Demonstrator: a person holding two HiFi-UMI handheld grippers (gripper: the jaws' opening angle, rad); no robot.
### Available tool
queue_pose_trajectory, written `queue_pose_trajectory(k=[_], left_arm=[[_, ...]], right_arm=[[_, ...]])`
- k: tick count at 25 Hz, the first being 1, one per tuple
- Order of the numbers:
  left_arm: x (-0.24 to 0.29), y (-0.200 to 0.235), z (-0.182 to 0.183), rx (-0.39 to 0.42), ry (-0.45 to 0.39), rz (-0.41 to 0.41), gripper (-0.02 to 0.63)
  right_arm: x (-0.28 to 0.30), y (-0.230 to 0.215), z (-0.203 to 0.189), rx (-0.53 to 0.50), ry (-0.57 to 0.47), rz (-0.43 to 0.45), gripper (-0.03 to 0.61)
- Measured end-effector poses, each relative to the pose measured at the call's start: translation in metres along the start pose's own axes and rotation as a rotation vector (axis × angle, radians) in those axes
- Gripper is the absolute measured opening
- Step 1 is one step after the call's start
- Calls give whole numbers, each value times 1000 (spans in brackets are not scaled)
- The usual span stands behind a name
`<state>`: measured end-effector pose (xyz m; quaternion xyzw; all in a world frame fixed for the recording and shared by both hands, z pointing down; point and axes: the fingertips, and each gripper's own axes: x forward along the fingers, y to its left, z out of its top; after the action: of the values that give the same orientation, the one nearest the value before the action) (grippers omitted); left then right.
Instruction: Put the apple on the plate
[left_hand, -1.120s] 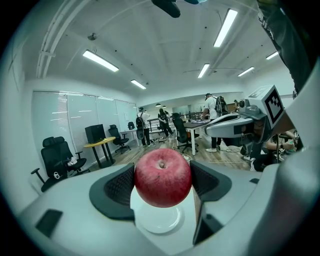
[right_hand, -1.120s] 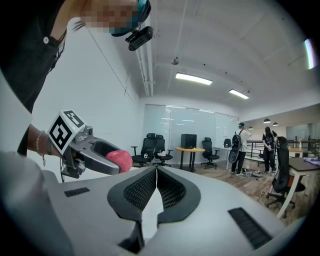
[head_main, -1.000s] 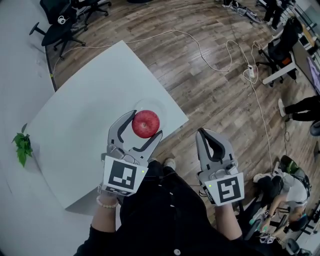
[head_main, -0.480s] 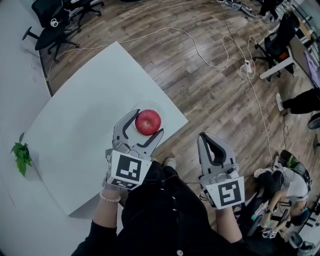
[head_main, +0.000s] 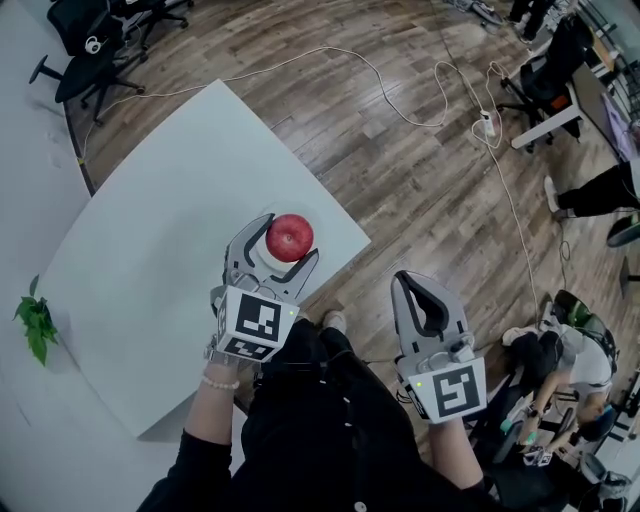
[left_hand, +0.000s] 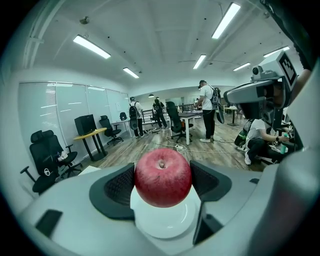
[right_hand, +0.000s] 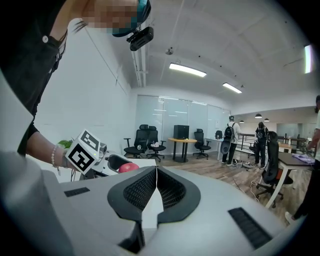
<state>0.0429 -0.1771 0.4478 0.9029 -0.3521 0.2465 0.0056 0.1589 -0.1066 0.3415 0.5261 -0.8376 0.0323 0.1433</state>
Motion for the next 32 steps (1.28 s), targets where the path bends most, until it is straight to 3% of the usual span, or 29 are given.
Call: queue_pose_trajectory(k=[14,19,32], left_arm=[[38,3,-52,-68,76,-25,359],[51,3,-70,-51,114,-26,358],[74,-5,-107,-144,160,-53,358]], right_arm=[[3,8,-13,-5,51,12,41],[5,12,-17,-10,68,20,41],[7,22,-25,-14,98,44,41]])
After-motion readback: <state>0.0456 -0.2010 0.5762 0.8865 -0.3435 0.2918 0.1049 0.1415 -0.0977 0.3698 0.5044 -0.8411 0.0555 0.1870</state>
